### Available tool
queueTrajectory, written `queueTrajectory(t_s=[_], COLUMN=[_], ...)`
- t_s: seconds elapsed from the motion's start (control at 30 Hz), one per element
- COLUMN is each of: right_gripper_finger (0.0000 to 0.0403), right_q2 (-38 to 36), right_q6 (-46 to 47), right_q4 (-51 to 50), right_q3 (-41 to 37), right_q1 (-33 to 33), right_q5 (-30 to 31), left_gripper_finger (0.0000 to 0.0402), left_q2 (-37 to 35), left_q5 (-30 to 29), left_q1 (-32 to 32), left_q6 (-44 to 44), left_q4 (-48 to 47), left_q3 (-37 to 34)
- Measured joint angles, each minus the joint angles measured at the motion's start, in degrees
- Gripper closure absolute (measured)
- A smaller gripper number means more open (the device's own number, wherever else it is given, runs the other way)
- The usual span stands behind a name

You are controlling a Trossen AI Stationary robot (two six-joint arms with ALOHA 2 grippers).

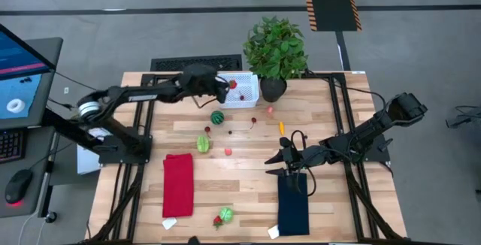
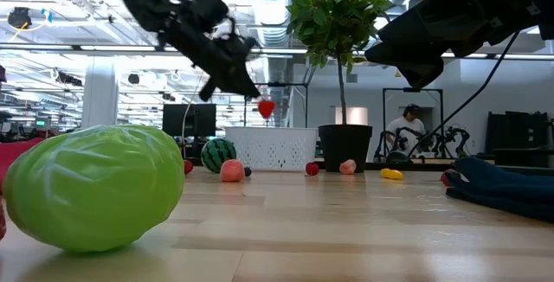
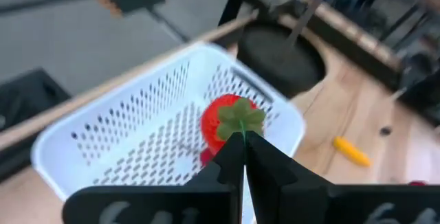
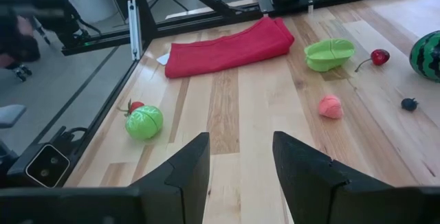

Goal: Pick and placing Produce into tupperware
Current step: Put the red strawberry into the white basket, then put the peach into the white basket

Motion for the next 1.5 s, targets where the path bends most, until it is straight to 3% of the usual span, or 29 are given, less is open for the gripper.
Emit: queueTrajectory(t_s=[0.27,0.43,0.73,0.97,1.27,1.5], right_gripper_finger=[0.0221,0.0221,0.0221,0.0221,0.0221,0.0221], right_q2=[0.0,0.0,0.0,0.0,0.02,0.02], right_q6=[0.02,0.02,0.02,0.75,2.55,2.55], right_q4=[-0.72,-1.55,-1.7,-1.93,-3.07,-3.0], right_q3=[0.0,0.0,0.0,0.0,0.0,0.0], right_q1=[0.97,1.24,1.22,1.25,1.22,1.18], right_q5=[-0.06,-0.2,-0.2,-0.2,-0.2,-0.2], left_gripper_finger=[0.0401,0.0398,0.0307,0.0264,0.0267,0.027], left_q2=[9.94,11.24,11.22,5.95,-4.31,-5.92], left_q5=[2.44,-0.74,-2.35,-1.98,-3.63,-3.61], left_q1=[-0.04,-0.06,-0.22,-1.07,-7.49,-16.21], left_q6=[3.2,1.49,0.53,2.63,4.73,6.16], left_q4=[-10.81,-12.46,-12.89,-17.88,-29.95,-33.17], left_q3=[9.14,10.74,10.86,10.86,10.84,10.84])
